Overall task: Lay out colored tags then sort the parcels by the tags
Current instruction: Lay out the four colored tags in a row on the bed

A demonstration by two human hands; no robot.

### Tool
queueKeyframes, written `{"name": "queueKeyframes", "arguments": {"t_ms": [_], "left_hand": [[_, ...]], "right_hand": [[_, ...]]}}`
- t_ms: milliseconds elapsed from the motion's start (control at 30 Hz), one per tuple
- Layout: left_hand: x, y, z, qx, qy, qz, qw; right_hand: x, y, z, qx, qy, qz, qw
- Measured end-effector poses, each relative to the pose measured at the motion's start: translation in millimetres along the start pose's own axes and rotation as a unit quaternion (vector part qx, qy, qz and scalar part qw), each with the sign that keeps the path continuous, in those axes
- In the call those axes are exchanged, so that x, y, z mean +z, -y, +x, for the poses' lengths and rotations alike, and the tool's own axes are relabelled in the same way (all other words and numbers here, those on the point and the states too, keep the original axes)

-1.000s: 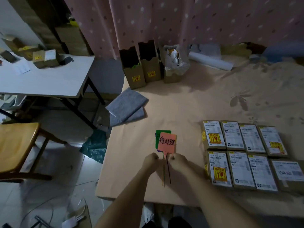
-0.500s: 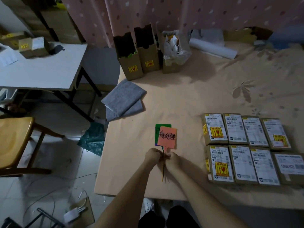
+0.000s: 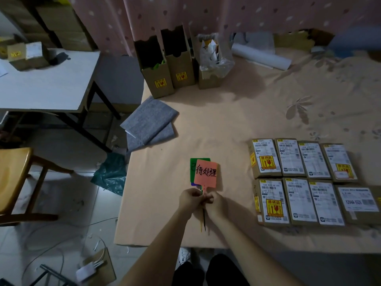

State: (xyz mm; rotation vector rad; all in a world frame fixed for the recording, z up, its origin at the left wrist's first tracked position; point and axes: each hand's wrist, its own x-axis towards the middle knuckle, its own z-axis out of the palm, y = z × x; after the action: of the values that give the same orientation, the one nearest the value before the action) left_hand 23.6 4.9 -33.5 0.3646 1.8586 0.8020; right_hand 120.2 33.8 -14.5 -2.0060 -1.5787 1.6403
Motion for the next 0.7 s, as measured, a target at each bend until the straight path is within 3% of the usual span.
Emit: {"name": "queueKeyframes", "arguments": {"t_ms": [267, 567, 700], "left_hand": [[-4, -5, -15, 0.056, -0.006, -0.071, 0.996], [-17, -42, -30, 0.100, 0.062, -0.147, 0.982], [-27, -60, -33, 0.102, 0.107, -0.191, 0.970]], "right_hand": [[-18, -2, -10, -0.080, 0.042, -0.074, 0.993], [-41, 33, -26, -0.082, 0.061, 0.014, 0.995], [-67, 60, -23, -0.043, 0.012, 0.112, 0.993]]}}
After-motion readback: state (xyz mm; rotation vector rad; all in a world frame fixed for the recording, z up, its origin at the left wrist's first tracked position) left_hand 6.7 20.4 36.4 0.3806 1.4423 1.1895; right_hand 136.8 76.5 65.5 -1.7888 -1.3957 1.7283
